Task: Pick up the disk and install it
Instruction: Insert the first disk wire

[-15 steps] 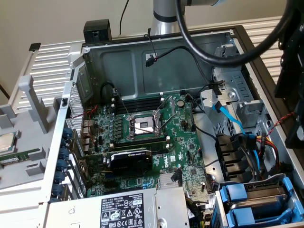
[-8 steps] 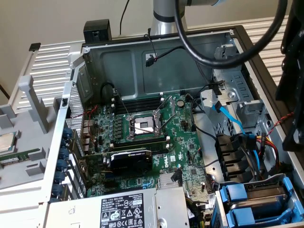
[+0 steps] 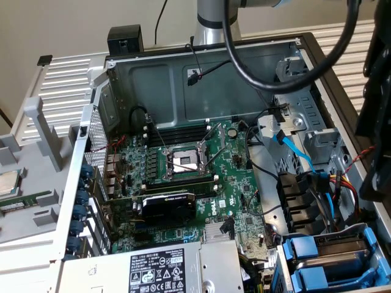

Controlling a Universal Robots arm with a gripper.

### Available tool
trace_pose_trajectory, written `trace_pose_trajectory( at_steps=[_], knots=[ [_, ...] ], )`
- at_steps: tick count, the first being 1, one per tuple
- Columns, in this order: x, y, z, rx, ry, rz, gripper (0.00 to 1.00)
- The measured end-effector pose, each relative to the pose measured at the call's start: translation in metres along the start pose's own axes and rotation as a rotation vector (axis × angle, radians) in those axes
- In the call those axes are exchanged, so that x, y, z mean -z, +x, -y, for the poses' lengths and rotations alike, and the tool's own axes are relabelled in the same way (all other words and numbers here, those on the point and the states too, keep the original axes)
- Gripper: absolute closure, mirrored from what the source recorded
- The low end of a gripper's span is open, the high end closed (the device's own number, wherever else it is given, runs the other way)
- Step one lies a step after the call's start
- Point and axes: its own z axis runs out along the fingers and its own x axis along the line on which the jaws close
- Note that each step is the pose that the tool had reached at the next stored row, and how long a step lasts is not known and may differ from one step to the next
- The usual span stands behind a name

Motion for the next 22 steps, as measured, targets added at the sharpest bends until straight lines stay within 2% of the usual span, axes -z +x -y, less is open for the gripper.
trace_pose_trajectory(
  at_steps=[11, 16, 17, 19, 20, 22],
  knots=[
    [-0.0166, -0.002, -0.0013, -0.05, 0.0041, -0.0014, 0.29],
    [-0.0234, -0.011, -0.0052, -0.052, 0.0048, -0.0021, 0.29],
    [-0.0243, -0.013, -0.0061, -0.052, 0.0058, -0.0041, 0.29],
    [-0.0256, -0.017, -0.0076, -0.051, 0.0108, -0.0125, 0.29],
    [-0.026, -0.018, -0.0081, -0.051, 0.0149, -0.0179, 0.29],
    [-0.0265, -0.021, -0.0091, -0.05, 0.0281, -0.0296, 0.29]
  ],
)
